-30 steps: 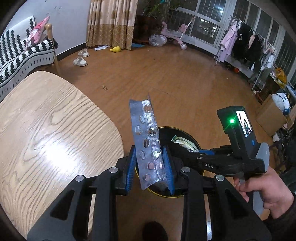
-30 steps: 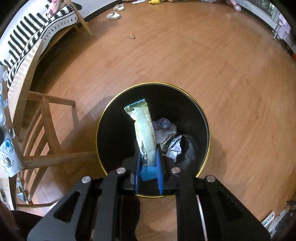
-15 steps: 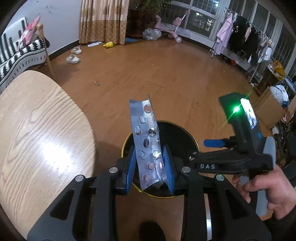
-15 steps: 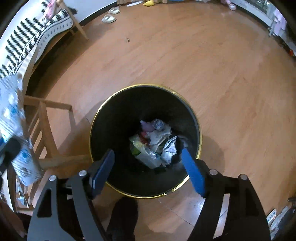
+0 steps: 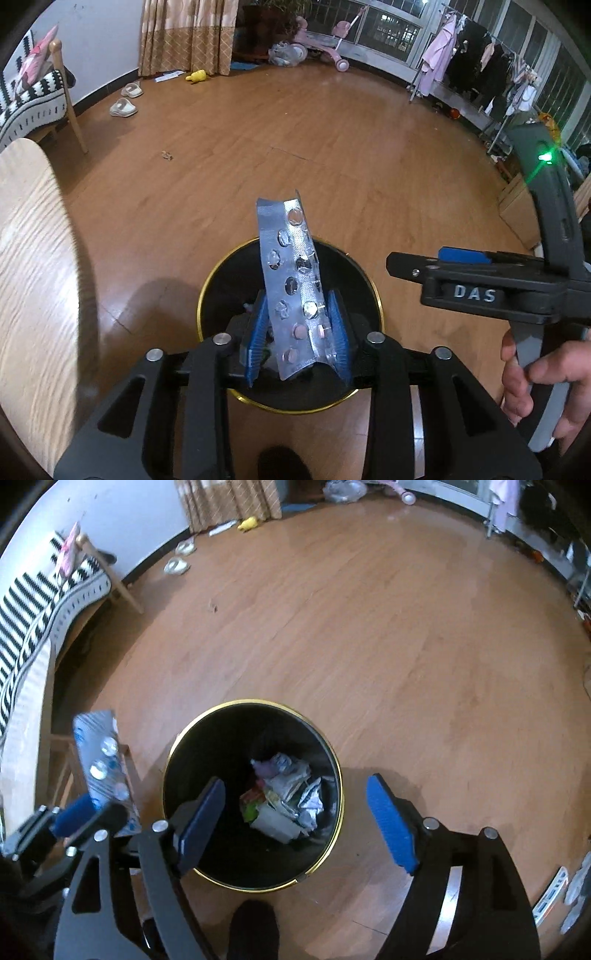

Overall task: Collect trash
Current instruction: 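Carry the blister pack and wrapper over the bin and open both tools, then swing both open tools back toward the table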

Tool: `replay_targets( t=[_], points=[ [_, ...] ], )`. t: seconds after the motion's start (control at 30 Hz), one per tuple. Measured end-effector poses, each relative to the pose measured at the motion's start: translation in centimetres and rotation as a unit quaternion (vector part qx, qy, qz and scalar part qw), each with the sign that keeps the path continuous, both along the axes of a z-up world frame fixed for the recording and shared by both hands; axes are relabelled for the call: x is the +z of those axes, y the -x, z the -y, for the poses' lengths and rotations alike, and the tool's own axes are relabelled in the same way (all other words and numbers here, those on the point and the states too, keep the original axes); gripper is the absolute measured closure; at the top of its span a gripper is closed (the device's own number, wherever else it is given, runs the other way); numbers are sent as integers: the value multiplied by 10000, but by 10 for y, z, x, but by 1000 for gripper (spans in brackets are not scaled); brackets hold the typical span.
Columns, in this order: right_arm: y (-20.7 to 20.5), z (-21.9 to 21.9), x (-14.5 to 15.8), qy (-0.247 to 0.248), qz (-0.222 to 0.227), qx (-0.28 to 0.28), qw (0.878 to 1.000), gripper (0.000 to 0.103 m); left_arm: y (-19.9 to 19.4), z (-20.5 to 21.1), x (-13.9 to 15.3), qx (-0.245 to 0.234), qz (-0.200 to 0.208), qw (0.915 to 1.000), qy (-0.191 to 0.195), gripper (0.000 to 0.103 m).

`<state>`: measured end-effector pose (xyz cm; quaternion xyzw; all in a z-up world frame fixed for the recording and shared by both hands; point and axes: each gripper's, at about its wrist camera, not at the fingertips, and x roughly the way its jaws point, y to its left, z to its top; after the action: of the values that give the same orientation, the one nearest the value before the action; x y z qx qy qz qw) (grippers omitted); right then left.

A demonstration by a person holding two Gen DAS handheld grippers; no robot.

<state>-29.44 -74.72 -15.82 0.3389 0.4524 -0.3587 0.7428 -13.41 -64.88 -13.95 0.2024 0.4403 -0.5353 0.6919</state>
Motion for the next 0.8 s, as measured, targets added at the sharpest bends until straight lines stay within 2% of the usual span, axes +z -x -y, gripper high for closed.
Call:
replay_targets(
  t=[0.07,0.13,0.2,0.37,0.5,0.6,0.8],
  points=[
    [3,1,8,115,26,-47,9999,26,2,3,1,-17,11,10000,46,63],
    [4,1,14,261,16,-84,9996,26,3,6,2,-27,4,10000,90,55],
    [6,0,23,404,38,-123,9991,26,4,5,4,-51,-20,9999,162,38],
    [3,-3,35,592,45,-63,9982,23,6,-7,19,-7,104,9994,321,18],
    [-7,-9,45,668,98,48,9977,23,-6,-30,42,234,127,9986,452,12],
    [-24,-26,62,805,260,197,9962,23,-23,-57,63,429,190,9973,561,11],
    [-84,-79,106,1026,860,759,9881,23,-74,-137,105,1165,452,9891,774,10]
  ],
)
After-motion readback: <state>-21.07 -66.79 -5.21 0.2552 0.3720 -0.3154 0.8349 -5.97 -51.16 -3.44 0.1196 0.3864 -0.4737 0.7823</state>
